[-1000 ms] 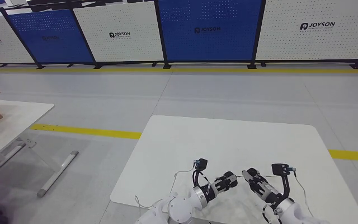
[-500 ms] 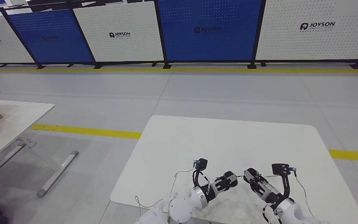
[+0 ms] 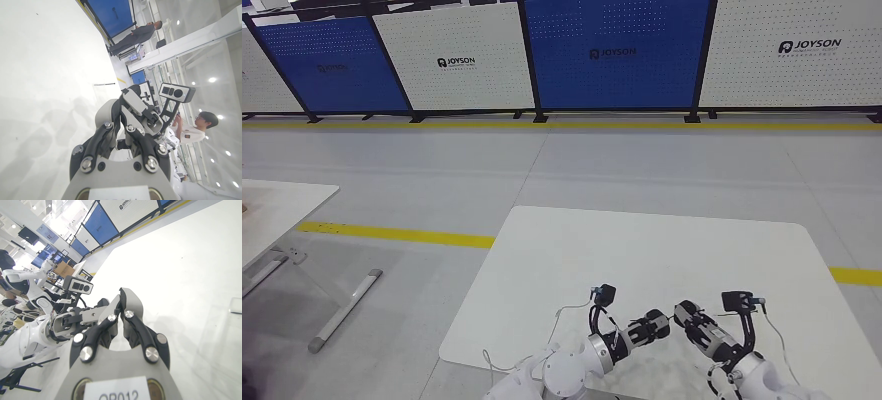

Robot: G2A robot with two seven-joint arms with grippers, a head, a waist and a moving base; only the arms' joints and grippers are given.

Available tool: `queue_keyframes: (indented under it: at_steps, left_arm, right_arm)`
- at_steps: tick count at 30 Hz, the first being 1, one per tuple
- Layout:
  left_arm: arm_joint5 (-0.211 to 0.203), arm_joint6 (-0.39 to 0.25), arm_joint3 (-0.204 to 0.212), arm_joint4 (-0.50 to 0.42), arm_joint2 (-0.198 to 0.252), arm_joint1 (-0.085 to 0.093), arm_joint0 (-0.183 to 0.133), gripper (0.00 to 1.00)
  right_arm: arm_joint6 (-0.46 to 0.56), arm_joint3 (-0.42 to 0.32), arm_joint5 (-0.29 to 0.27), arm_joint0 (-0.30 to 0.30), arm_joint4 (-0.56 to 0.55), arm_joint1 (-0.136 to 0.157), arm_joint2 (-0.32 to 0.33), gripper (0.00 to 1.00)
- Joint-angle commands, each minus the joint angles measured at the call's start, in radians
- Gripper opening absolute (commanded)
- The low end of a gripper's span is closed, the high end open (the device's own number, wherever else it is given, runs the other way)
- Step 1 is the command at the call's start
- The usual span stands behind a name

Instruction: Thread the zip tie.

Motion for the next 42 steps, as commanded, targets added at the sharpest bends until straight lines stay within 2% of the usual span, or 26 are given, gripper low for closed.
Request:
queue_keyframes:
  at_steps: [1,5,6,7,8,9,12,19,35,36,37,39,42]
  left_arm:
    - [0.001,0.003,-0.001,0.006,-0.001,0.001,0.000,0.00]
    - [0.016,0.036,0.001,0.036,0.002,0.000,0.000,0.02]
    - [0.016,0.044,0.002,0.046,0.003,0.000,0.000,0.15]
    - [0.016,0.050,0.002,0.050,0.006,-0.001,0.001,0.22]
    - [0.016,0.054,0.002,0.053,0.007,-0.001,0.001,0.28]
    - [0.016,0.058,0.002,0.059,0.009,-0.001,0.000,0.29]
    - [0.014,0.065,0.002,0.065,0.011,-0.002,0.001,0.26]
    - [0.009,0.076,0.000,0.063,0.004,-0.001,0.005,0.00]
    - [0.007,0.074,0.004,0.056,0.000,-0.002,0.002,0.00]
    - [0.007,0.073,0.004,0.053,0.000,-0.002,0.002,0.00]
    - [0.008,0.072,0.005,0.046,0.000,-0.002,0.003,0.00]
    - [0.010,0.068,0.006,0.015,-0.001,-0.004,0.003,0.00]
    - [0.014,0.067,0.010,-0.039,-0.011,-0.007,-0.002,0.00]
  right_arm:
    - [-0.001,0.002,0.000,0.001,-0.001,0.000,-0.001,0.00]
    - [-0.009,0.004,-0.004,-0.004,0.003,0.001,0.006,0.00]
    - [-0.010,0.005,-0.004,-0.005,0.003,0.001,0.008,0.00]
    - [-0.011,0.004,-0.003,-0.006,0.002,0.001,0.009,0.00]
    - [-0.011,0.004,-0.003,-0.007,0.003,0.002,0.011,0.00]
    - [-0.013,0.004,-0.002,-0.008,0.003,0.002,0.012,0.00]
    - [-0.016,0.004,0.002,-0.010,0.003,0.002,0.014,0.00]
    - [-0.023,0.006,0.014,-0.011,0.012,0.002,0.020,0.00]
    - [-0.013,-0.002,0.013,-0.015,0.016,0.004,0.025,0.00]
    - [-0.008,-0.002,0.013,-0.014,0.017,0.004,0.025,0.08]
    - [-0.005,-0.003,0.013,-0.013,0.018,0.004,0.025,0.41]
    - [-0.002,-0.005,0.013,-0.013,0.019,0.004,0.026,1.00]
    - [-0.005,-0.009,0.003,-0.015,0.018,0.005,0.026,1.00]
